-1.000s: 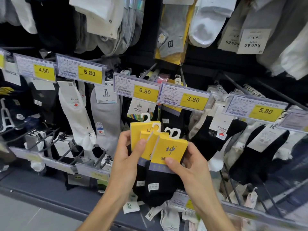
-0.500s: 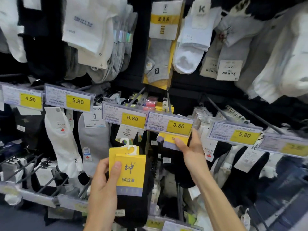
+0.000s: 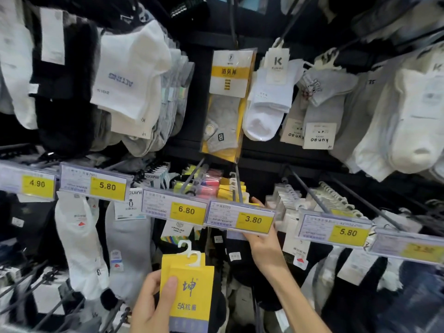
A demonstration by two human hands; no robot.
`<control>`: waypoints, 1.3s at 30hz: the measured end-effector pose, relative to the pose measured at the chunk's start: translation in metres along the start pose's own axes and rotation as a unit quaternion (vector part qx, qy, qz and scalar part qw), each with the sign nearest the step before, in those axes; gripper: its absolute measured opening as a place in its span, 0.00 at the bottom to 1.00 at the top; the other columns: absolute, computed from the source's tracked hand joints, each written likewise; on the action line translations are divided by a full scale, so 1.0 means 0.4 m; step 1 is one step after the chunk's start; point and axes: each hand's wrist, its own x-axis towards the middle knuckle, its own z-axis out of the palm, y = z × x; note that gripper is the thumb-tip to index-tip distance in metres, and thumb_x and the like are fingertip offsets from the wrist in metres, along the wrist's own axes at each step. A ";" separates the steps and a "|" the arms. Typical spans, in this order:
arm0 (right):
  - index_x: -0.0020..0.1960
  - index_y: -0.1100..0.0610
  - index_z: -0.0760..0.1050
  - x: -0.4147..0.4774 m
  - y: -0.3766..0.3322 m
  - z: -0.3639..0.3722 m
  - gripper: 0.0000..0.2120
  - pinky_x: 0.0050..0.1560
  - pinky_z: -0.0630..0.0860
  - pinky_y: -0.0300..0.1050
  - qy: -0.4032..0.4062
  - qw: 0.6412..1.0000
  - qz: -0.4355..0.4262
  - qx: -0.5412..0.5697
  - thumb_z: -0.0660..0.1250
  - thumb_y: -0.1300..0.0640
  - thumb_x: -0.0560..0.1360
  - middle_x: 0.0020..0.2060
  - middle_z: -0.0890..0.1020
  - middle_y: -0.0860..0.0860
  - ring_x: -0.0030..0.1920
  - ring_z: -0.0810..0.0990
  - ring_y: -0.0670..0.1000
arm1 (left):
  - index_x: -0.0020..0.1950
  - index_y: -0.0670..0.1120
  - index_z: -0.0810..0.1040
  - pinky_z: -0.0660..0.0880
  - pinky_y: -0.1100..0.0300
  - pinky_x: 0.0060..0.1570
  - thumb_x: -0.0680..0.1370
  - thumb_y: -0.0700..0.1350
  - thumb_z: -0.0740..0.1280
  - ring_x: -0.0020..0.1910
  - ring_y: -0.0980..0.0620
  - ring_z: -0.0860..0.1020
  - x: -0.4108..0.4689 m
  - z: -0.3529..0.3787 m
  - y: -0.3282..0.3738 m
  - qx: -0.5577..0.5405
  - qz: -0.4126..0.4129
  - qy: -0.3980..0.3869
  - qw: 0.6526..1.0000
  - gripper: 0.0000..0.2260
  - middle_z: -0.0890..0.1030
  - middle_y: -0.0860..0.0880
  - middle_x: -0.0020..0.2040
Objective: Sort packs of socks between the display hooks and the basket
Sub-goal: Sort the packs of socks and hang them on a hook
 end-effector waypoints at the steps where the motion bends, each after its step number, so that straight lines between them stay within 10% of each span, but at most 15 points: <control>1: 0.69 0.36 0.63 0.001 -0.003 0.003 0.28 0.64 0.71 0.30 -0.001 1.000 -0.014 0.004 0.67 0.59 0.76 0.60 0.78 0.30 0.64 0.73 0.32 | 0.45 0.40 0.80 0.70 0.76 0.25 0.79 0.36 0.65 0.24 0.65 0.78 0.000 0.000 0.000 0.006 0.004 -0.006 1.000 0.05 0.84 0.48 0.33; 5: 0.77 0.51 0.62 0.009 -0.001 0.019 0.28 0.66 0.68 0.30 -0.030 0.999 -0.043 -0.008 0.64 0.59 0.79 0.65 0.76 0.33 0.69 0.71 0.36 | 0.45 0.42 0.80 0.70 0.76 0.26 0.79 0.37 0.65 0.26 0.65 0.78 0.003 -0.002 -0.003 0.011 0.005 -0.014 1.000 0.05 0.85 0.54 0.32; 11: 0.71 0.37 0.69 0.010 -0.016 0.022 0.20 0.70 0.56 0.26 -0.036 0.993 -0.024 -0.106 0.63 0.52 0.80 0.76 0.65 0.42 0.75 0.61 0.37 | 0.45 0.46 0.80 0.73 0.73 0.28 0.80 0.40 0.64 0.29 0.62 0.80 0.006 0.007 -0.014 -0.023 0.004 -0.007 1.000 0.07 0.85 0.55 0.35; 17: 0.65 0.38 0.71 -0.178 -0.070 0.048 0.16 0.68 0.69 0.36 0.078 0.996 -0.008 -0.046 0.63 0.53 0.81 0.66 0.74 0.39 0.68 0.73 0.41 | 0.44 0.61 0.79 0.72 0.62 0.40 0.74 0.60 0.61 0.38 0.61 0.82 -0.014 0.002 -0.017 -0.001 0.026 -0.039 0.999 0.09 0.85 0.55 0.43; 21: 0.66 0.35 0.73 -0.321 -0.120 0.091 0.22 0.57 0.71 0.26 -0.047 0.998 0.030 0.040 0.67 0.39 0.72 0.61 0.79 0.35 0.63 0.77 0.36 | 0.45 0.60 0.78 0.75 0.70 0.38 0.77 0.59 0.61 0.38 0.60 0.83 -0.023 0.011 -0.022 -0.001 0.052 -0.045 0.998 0.09 0.86 0.54 0.42; 29: 0.58 0.41 0.77 -0.299 -0.105 0.074 0.12 0.49 0.76 0.31 0.027 0.994 0.046 0.093 0.69 0.55 0.78 0.52 0.85 0.42 0.53 0.83 0.42 | 0.48 0.59 0.77 0.75 0.62 0.40 0.75 0.68 0.54 0.39 0.61 0.80 -0.032 0.003 -0.038 0.103 0.112 -0.112 0.982 0.18 0.83 0.55 0.41; 39: 0.72 0.40 0.66 -0.116 -0.049 0.019 0.18 0.54 0.64 0.17 0.036 0.999 0.023 -0.012 0.61 0.49 0.83 0.58 0.78 0.27 0.61 0.72 0.27 | 0.58 0.64 0.67 0.63 0.67 0.58 0.75 0.70 0.37 0.59 0.67 0.70 -0.022 0.015 -0.074 0.508 0.171 -0.211 0.817 0.25 0.73 0.65 0.56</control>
